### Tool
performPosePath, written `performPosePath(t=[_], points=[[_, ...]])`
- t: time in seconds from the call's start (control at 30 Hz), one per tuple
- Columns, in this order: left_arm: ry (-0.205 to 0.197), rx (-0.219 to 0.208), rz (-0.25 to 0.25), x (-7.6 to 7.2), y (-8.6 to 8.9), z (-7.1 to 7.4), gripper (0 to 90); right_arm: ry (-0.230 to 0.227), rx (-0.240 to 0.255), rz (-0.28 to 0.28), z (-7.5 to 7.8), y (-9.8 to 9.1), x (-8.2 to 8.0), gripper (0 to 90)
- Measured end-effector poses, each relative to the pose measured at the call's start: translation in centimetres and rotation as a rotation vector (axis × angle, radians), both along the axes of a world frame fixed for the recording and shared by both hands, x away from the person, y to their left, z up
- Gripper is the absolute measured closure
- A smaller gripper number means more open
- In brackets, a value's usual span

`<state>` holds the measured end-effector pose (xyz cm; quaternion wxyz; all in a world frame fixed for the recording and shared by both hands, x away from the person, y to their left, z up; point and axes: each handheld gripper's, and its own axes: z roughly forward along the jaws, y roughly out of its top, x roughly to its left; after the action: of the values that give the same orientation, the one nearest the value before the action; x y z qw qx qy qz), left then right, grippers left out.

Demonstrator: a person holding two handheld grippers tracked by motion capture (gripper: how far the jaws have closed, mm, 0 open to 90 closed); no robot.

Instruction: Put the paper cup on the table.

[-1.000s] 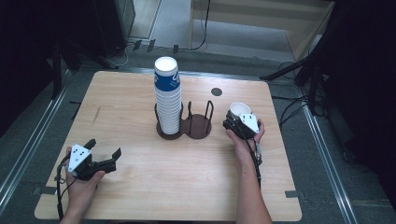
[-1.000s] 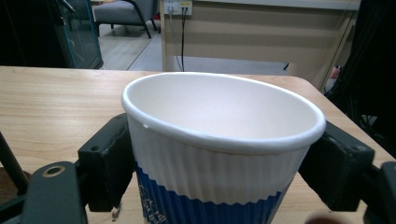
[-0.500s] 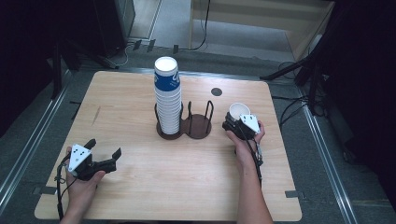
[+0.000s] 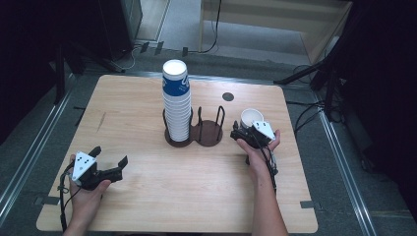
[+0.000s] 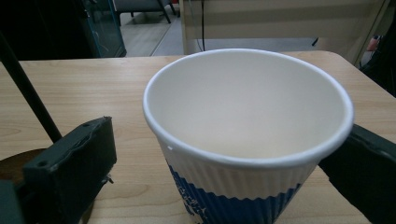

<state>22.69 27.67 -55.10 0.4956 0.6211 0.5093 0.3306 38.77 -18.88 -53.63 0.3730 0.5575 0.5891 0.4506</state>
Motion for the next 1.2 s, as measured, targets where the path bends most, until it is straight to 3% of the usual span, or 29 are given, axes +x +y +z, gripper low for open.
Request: performPosePath(t=[0.4,1.2], points=[[0.004,0.002,0.001,0.0,0.0,0.0,0.0,-0.036,0.030,-0.006,1.0,-0.8,-1.4,0.0],[-0.003,-0.008,0.004,0.0,0.0,0.0,0.0,-0.090,0.042,0.052,2.1,-1.6,-4.9,0.0]])
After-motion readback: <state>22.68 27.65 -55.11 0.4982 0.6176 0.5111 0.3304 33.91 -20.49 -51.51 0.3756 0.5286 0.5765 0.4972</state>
